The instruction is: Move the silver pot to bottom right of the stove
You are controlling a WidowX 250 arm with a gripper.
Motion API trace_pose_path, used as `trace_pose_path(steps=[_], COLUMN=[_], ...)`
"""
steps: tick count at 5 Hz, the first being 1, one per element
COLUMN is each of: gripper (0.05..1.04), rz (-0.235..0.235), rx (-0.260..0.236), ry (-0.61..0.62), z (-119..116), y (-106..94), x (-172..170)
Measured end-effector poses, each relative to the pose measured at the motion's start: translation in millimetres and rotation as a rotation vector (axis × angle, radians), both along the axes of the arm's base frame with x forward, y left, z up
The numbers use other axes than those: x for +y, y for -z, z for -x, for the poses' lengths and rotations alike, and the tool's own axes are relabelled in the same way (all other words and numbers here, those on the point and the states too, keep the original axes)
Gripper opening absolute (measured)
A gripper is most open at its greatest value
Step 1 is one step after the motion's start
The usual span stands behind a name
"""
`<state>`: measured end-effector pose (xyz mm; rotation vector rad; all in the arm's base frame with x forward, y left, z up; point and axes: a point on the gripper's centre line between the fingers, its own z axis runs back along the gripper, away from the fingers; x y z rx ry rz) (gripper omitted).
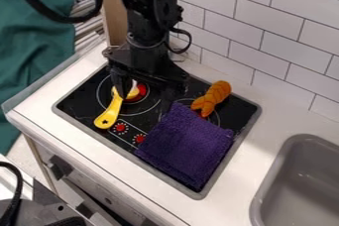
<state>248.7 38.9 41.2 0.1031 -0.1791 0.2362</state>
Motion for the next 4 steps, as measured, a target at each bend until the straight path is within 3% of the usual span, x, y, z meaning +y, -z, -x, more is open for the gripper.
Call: trace_pose_path(steps=[1,2,3,4], gripper=[1.001,1.001,1.001,1.001], rz=[0.008,0.028,0.016,0.018], rx=[0.029,0.03,0.02,-0.023], ry=[0.0,0.035,0.067,0.096], z=[3,-14,-33,-51], y=[6.9,10.3,10.3,0.3], x=[-1,-3,-1,2])
